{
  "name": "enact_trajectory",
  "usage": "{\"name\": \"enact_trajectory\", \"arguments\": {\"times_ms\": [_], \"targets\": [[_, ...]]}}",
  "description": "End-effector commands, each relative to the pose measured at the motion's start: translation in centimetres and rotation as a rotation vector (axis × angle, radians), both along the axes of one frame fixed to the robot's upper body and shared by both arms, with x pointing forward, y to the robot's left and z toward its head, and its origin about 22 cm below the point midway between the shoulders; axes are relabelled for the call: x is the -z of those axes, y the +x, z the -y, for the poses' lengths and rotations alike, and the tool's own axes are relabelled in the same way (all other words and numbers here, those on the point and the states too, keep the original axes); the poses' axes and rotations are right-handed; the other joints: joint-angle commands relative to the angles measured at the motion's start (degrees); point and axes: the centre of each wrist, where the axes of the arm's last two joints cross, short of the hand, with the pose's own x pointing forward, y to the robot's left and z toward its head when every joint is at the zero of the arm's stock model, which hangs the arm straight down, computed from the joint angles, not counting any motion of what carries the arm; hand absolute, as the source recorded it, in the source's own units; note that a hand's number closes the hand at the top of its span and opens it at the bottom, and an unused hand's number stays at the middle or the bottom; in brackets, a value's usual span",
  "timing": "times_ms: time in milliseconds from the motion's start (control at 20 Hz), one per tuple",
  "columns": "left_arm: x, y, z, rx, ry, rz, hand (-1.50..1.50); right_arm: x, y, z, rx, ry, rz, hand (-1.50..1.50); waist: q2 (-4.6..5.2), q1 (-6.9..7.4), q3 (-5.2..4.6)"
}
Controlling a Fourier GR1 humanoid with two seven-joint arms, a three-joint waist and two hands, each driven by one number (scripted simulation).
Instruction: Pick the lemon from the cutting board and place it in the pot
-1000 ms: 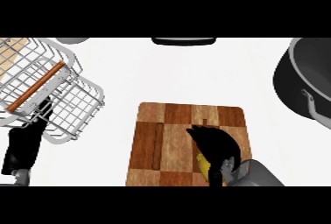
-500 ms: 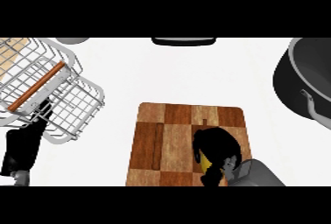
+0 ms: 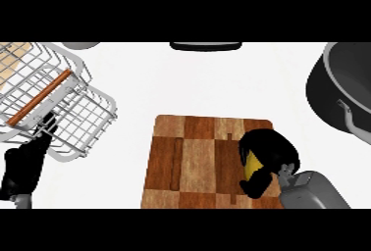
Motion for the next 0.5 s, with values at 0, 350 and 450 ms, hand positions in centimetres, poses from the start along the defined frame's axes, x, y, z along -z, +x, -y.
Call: {"name": "enact_trajectory", "arguments": {"times_ms": [0, 350, 450], "targets": [[-1.1, -0.5, -0.6, -0.008, 0.001, -0.011, 0.00, -1.5, 1.6, 2.9, 0.095, 0.034, 0.084, 1.50, 0.02, 0.20, -0.06], [0.2, 0.3, -1.3, -0.018, 0.003, -0.017, 0.00, -3.6, 1.0, 3.7, 0.142, -0.051, 0.396, 1.50, 0.02, -0.21, -0.10], [0.2, 0.8, -0.6, -0.029, -0.011, -0.012, 0.00, -7.4, -0.4, 3.7, 0.149, -0.065, 0.516, 1.50, -0.22, -1.03, -0.14]]}}
